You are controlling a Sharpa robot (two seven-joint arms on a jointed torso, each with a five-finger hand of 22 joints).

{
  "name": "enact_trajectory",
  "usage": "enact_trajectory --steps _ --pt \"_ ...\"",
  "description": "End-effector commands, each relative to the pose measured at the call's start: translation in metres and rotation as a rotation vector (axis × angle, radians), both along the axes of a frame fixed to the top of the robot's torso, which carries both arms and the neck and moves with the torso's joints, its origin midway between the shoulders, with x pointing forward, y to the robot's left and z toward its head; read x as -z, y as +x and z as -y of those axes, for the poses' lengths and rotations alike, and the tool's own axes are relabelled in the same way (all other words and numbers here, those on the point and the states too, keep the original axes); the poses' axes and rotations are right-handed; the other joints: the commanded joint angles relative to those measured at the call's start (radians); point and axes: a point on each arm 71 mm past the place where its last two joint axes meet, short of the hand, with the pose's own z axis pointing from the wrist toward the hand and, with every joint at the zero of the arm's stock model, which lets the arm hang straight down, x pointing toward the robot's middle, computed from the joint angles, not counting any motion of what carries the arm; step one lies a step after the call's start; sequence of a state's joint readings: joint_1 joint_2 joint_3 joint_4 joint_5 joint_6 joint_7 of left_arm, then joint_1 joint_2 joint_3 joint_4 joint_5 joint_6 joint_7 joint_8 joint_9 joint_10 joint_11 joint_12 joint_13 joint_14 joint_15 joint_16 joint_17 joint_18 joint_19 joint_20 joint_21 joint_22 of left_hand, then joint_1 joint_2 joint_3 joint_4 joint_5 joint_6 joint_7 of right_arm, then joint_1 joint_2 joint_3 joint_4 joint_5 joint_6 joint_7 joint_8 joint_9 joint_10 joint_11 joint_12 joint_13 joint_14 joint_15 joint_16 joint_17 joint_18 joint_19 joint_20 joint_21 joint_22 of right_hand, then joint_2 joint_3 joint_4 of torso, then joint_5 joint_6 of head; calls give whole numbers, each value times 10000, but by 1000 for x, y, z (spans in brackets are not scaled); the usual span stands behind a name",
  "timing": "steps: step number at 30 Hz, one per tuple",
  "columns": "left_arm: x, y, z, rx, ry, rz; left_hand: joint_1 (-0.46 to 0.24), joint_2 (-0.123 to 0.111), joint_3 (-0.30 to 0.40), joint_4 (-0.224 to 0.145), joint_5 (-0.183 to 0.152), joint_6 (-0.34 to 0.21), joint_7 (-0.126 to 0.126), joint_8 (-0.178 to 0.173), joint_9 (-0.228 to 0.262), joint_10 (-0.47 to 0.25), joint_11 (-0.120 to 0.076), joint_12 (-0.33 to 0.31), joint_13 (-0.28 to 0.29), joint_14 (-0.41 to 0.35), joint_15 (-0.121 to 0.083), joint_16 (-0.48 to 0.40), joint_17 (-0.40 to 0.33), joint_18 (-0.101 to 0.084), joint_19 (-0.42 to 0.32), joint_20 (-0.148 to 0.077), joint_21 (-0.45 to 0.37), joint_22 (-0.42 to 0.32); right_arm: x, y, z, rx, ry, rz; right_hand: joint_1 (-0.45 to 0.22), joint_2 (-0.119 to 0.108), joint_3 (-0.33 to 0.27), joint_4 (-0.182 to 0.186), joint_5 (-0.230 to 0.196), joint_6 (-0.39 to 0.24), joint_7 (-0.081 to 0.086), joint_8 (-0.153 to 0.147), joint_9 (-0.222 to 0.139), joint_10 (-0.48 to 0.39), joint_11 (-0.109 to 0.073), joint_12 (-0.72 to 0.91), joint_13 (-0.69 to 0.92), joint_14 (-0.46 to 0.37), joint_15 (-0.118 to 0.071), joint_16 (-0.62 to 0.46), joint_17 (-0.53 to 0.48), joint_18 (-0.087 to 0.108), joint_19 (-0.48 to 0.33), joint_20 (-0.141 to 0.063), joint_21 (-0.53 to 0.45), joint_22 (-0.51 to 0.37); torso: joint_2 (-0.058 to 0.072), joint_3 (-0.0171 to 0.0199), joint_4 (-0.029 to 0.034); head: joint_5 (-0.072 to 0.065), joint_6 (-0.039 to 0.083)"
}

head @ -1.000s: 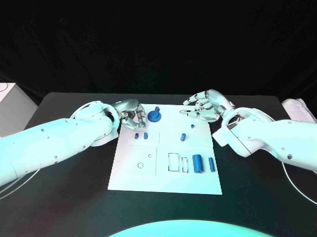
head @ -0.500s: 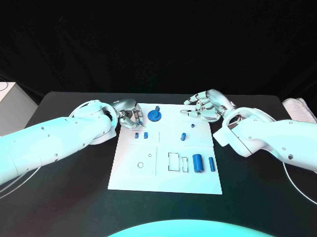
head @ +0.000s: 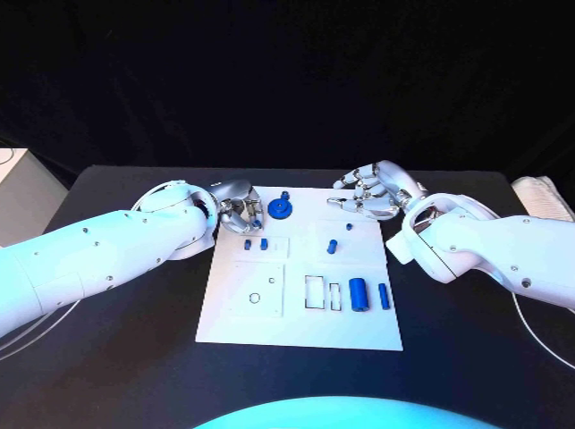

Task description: Assemble the parts on the task board

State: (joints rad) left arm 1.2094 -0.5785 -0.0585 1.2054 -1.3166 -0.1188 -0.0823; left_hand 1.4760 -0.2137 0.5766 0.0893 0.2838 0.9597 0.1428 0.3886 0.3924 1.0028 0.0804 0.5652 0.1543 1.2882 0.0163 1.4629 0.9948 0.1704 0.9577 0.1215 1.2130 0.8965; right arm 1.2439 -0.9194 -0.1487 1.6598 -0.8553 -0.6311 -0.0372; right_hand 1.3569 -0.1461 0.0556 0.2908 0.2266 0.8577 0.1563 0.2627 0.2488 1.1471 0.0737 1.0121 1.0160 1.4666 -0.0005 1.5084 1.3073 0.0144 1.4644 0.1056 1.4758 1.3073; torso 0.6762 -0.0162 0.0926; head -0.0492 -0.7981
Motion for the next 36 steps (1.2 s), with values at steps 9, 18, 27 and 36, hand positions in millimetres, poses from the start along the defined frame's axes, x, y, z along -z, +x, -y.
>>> enact_trajectory --steps 9,18,27,36 --pt "5 -1 6 178 208 -260 -119 10 -2 -24 -16 40 -6 14 2 63 -9 -56 -11 61 23 15 4 -102 58 28 34 3 0 -1 -2 -178 -34 11 49 2 51 -7 53 89 -3 59 -2 -22 -24 -25 -9 682 -34 -64 1320 117 591 -57 -51 1933 -4 -3 4 -8 6" --pt "7 0 6 131 364 -365 -126 13 -1 -29 -28 48 -7 1 6 78 -10 -83 -15 73 23 19 22 -106 73 27 41 20 0 -1 -2 -184 -35 9 49 2 51 -7 53 89 -3 59 -2 -22 -24 -25 -9 682 -34 -64 1320 117 591 -57 -51 1933 -5 -3 2 -16 -7" --pt "9 0 7 140 470 -431 -121 18 1 -36 -33 56 -10 -4 9 92 -13 -95 -16 77 21 21 25 -109 82 27 47 32 0 -1 -2 -185 -36 5 49 2 51 -7 53 89 -3 59 -2 -22 -24 -25 -9 682 -34 -64 1320 117 591 -57 -51 1933 -2 -2 6 -33 -5" --pt "9 0 7 137 513 -421 -118 27 -1 -53 -47 88 -20 -8 19 130 -25 -114 -14 78 14 21 18 -110 83 26 48 35 0 -1 -2 -181 -37 4 49 2 51 -7 53 89 -3 59 -2 -22 -24 -25 -9 682 -34 -64 1320 117 591 -57 -51 1933 -12 3 8 -34 -19"
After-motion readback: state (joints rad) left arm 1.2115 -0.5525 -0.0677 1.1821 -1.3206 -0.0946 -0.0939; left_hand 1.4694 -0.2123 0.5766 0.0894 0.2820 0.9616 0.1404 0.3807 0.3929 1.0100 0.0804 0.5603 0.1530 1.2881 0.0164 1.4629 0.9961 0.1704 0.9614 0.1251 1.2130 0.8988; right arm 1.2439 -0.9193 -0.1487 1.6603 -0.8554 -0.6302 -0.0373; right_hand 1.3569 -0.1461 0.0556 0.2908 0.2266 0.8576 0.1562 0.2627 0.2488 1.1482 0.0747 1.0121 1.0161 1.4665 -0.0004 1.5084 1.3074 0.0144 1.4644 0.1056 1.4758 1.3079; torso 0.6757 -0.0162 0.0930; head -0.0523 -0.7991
